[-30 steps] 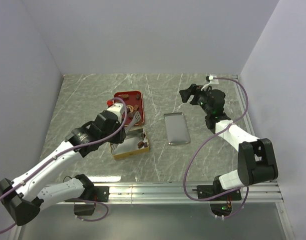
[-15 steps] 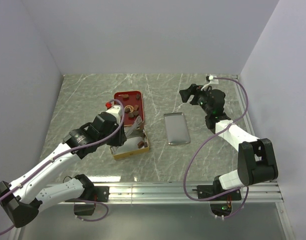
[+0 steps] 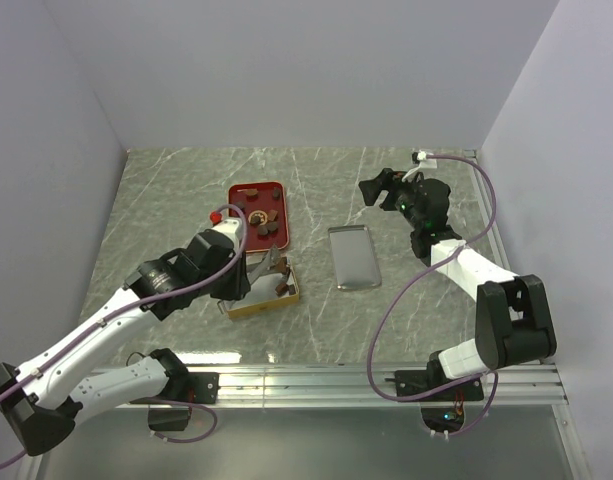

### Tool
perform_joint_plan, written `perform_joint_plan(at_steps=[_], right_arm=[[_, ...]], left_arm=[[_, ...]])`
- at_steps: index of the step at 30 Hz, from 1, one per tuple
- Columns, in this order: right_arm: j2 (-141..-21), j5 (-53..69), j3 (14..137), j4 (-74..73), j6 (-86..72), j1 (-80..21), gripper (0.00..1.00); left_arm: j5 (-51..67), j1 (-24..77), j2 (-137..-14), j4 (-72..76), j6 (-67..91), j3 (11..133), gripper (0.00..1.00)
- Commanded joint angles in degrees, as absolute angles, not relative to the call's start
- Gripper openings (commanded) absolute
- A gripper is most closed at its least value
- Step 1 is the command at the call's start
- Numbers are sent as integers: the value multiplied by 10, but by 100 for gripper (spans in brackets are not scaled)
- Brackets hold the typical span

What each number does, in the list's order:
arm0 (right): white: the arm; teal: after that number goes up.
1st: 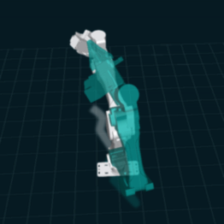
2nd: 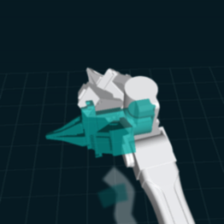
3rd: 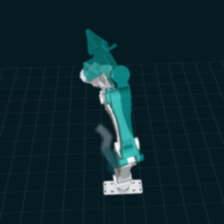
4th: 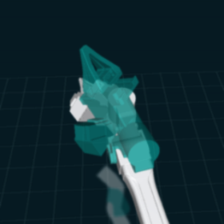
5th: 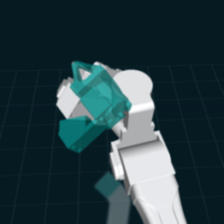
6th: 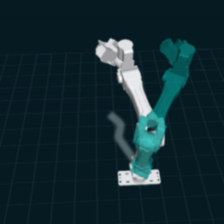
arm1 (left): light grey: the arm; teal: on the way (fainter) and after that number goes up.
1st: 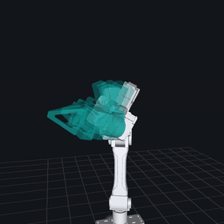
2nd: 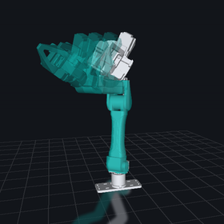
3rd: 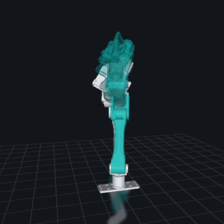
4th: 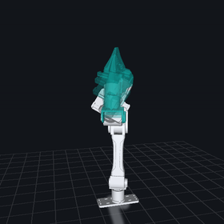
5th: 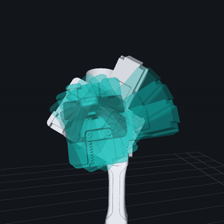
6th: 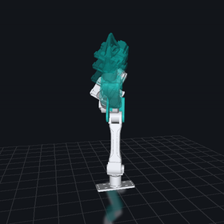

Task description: Pack the chocolate

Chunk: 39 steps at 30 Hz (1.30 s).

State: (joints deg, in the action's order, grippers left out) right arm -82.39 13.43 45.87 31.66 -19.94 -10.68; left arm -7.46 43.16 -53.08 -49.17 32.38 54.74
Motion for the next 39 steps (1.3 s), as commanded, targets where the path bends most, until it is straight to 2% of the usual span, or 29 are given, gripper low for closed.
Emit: perform_joint_plan(at_steps=[1,6,15,22,30,39], right_arm=[[-827,140,487,328,-200,-103,87],[-827,141,488,328,-200,-103,87],[-829,140,489,327,-199,-103,87],[-831,142,490,327,-200,-103,87],[-829,142,489,328,-200,-104,87],[-835,142,492,328,-200,-103,87]], left_arm=[[-83,438,-532,-490,334,570,34],[-91,439,-526,-489,333,571,42],[-114,439,-524,-489,330,584,38],[-194,439,-529,-488,323,630,37],[-362,439,-645,-453,336,653,38],[-446,438,-790,-406,308,703,38]])
